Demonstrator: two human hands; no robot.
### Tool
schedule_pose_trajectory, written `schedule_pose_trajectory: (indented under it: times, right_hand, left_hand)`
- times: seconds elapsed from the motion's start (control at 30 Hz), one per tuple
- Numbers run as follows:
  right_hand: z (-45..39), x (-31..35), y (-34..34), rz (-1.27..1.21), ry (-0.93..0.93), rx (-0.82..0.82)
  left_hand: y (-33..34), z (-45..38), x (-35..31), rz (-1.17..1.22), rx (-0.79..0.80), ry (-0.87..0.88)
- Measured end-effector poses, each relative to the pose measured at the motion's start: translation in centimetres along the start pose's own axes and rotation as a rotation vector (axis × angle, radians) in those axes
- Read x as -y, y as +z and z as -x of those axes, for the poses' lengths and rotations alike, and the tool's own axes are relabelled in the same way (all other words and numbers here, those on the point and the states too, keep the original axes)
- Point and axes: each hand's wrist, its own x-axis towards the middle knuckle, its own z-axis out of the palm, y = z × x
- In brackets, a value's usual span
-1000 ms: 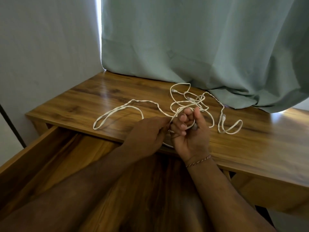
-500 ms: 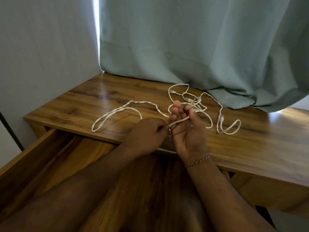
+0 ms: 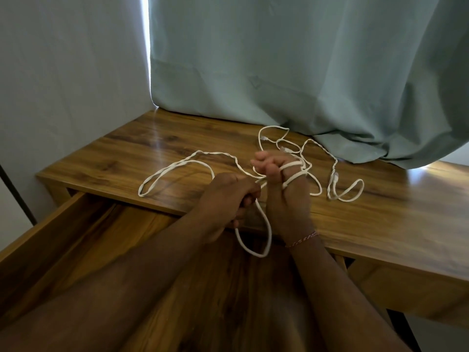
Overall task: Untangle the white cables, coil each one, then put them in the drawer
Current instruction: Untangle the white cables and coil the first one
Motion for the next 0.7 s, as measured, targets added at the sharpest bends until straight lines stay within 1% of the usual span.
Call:
schedule_pose_trajectory:
  times: [0.03, 0.07, 0.17, 0.23, 0.3, 0.37, 0.43, 0.47, 0.57, 0.7]
  right_hand:
    - [0.3, -0.6, -0.2, 0.138, -0.062, 0.072]
    - [0.5, -1.0, -0.3, 0.192, -0.074, 0.121]
    - [0.3, -1.1, -0.5, 0.162, -0.016, 0.252]
    - [0.1, -1.3, -1.0, 0.247, -0.009, 0.395]
    - [0.2, -1.4, -1.1, 0.365, 0.017, 0.485]
    - [0.7, -1.4, -0.9, 0.498, -0.003, 0.517]
    - [1.3, -1.3, -0.3, 0.602, -0.023, 0.520]
    - [1.3, -1.3, 0.0, 0.616, -0.019, 0.520]
    - [1.2, -1.3, 0.0, 0.662, -0.016, 0.501]
    - [1.1, -0.8, -0.5, 0.681, -0.096, 0.453]
  left_hand:
    - [-0.3, 0.1, -0.3, -0.088, -0.013, 0.044]
    - [-0.7, 0.1, -0.6, -0.173, -0.024, 0.091]
    - [-2.2, -0.1, -1.5, -0.465, -0.047, 0.235]
    - [-3.1, -0.3, -1.7, -0.661, -0.082, 0.365]
    - [-3.6, -0.2, -1.8, -0.754, -0.131, 0.450]
    - [-3.5, -0.1, -1.7, -0.818, -0.117, 0.447]
    - [-2.7, 0.2, -1.4, -0.988, -0.123, 0.410]
    - [-2.3, 0.3, -1.1, -1.031, -0.141, 0.388]
    - [-1.6, 0.2, -0.4, -0.935, -0.155, 0.350]
    - [-1.8, -0.3, 0.1, -0.677, -0.134, 0.316]
